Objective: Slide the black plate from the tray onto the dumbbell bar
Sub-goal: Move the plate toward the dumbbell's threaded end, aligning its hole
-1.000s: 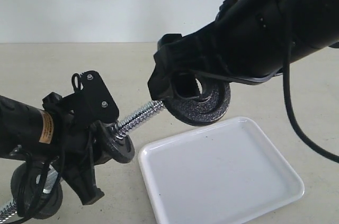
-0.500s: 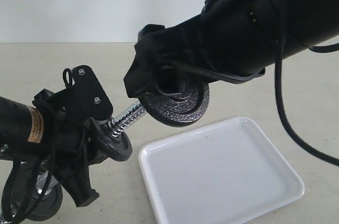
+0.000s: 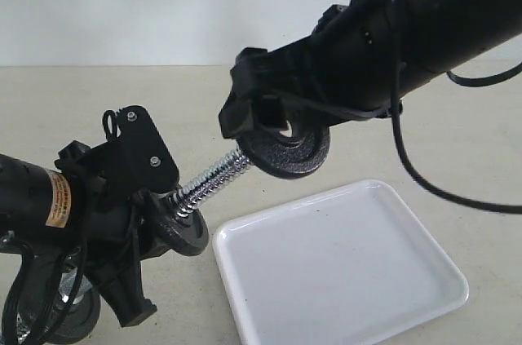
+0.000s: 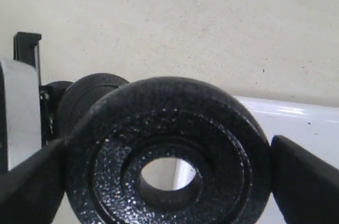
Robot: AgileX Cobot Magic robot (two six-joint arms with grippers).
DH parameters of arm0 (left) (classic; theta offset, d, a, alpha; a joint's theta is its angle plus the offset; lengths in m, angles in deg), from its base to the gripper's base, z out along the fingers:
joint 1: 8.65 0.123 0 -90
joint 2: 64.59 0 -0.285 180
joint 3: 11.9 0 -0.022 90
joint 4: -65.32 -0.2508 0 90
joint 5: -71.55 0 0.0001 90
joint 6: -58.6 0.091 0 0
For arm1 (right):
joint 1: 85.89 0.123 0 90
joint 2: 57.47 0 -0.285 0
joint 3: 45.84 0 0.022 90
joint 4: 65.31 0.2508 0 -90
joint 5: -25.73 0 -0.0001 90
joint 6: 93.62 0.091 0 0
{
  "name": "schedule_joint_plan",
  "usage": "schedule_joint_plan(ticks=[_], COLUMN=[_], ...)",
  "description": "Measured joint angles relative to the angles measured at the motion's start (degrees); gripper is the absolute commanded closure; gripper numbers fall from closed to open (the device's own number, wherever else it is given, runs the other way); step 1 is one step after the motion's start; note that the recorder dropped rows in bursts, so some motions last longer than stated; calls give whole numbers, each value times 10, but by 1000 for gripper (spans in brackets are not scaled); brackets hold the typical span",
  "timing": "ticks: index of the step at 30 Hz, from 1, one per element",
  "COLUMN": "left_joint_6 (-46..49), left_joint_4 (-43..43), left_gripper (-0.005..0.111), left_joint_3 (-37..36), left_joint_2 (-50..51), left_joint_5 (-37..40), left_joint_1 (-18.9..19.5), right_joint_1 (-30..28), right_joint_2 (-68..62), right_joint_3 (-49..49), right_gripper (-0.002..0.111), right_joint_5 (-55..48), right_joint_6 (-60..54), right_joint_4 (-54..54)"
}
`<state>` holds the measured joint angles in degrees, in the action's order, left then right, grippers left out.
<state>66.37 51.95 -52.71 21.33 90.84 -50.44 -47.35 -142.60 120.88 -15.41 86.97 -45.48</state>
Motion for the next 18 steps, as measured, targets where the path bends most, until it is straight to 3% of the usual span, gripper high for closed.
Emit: schedule_joint_plan(ticks=[8,18], left_joint_6=[4,4], left_joint_4=[-1,-1], left_gripper=[102,102], left_joint_3=[-14,-15], left_joint_2=[-2,-2], left_joint_5=[-27,-29], left_joint_1=[0,0], right_joint_1=[-82,-104], right_joint_2=[-12,-56], right_joint_3=[0,0], right_gripper=[108,108], right_joint_5=[-65,-131], right_joint_6=[-156,-254], right_joint_4=[179,279])
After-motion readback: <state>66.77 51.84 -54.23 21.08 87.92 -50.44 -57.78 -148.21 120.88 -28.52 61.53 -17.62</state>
